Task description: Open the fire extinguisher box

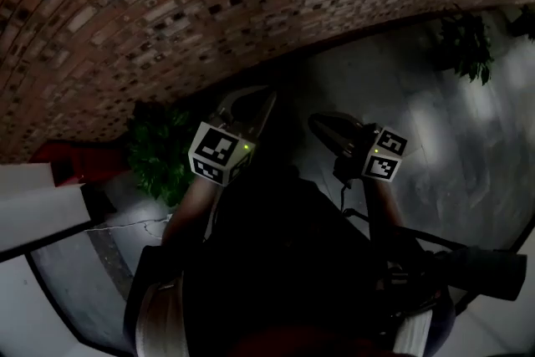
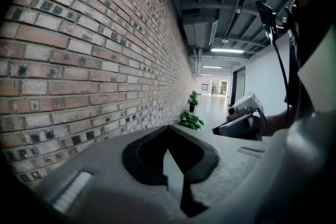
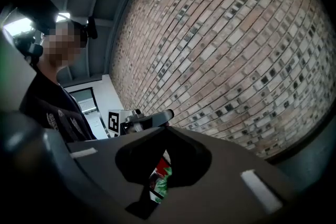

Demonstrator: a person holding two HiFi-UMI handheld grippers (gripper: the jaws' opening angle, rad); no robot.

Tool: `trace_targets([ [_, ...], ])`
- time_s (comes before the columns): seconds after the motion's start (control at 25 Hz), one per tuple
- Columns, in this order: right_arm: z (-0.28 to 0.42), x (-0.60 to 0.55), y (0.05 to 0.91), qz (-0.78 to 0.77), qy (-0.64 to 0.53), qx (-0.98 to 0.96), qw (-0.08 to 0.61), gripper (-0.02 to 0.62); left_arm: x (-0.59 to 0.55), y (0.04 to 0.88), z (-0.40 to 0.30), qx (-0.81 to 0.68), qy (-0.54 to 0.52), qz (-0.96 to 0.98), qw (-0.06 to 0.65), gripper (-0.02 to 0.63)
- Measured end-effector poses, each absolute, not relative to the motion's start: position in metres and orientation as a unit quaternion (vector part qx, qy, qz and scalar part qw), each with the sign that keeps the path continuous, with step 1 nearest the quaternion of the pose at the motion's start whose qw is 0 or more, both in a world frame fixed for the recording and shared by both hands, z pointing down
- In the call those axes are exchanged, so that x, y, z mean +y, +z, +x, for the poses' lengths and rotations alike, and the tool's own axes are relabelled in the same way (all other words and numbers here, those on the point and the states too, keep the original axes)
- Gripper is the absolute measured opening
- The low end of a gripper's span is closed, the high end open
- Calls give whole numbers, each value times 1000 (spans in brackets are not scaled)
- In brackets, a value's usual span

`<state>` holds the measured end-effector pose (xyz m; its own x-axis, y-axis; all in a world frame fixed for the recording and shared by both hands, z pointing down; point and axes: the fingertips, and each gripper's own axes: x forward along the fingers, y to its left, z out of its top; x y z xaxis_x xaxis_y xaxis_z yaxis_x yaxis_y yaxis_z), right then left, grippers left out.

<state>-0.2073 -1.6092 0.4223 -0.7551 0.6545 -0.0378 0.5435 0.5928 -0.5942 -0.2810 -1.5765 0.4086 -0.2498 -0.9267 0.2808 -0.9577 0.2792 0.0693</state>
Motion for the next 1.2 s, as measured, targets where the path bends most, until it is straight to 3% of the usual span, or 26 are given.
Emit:
trace_targets([
  [0.8,-387,-1593,416,-353,328,-870,102,2,-1578,400,-440,-780,24,611,136,3],
  [1.2,-435,-1596,406,-388,308,-859,126,2,-1573,401,-488,-805,26,578,131,3],
])
